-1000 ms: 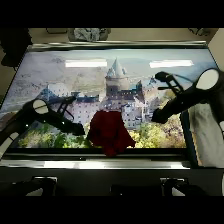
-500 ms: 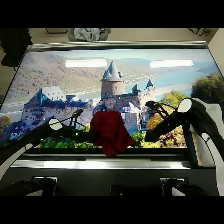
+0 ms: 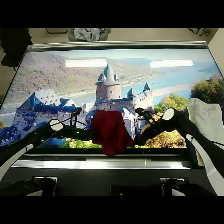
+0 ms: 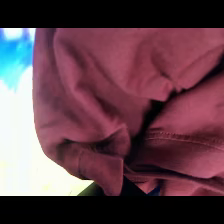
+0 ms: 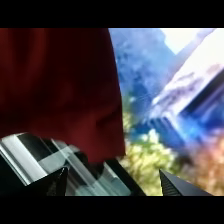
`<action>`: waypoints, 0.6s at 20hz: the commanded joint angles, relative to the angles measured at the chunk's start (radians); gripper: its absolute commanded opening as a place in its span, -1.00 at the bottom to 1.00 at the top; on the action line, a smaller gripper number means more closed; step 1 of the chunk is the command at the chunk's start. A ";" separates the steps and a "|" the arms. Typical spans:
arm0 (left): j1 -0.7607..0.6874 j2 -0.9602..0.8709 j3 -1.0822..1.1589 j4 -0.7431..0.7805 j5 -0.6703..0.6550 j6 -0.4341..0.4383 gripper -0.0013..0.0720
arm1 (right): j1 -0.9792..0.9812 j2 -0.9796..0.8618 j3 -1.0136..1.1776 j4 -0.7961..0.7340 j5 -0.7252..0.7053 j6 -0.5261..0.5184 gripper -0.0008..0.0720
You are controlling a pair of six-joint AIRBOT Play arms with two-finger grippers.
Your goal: Fold the shirts.
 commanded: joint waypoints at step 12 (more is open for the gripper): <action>0.093 0.165 0.220 0.116 -0.129 0.003 -0.87 | 0.130 0.064 0.218 -0.230 -0.071 0.095 -0.85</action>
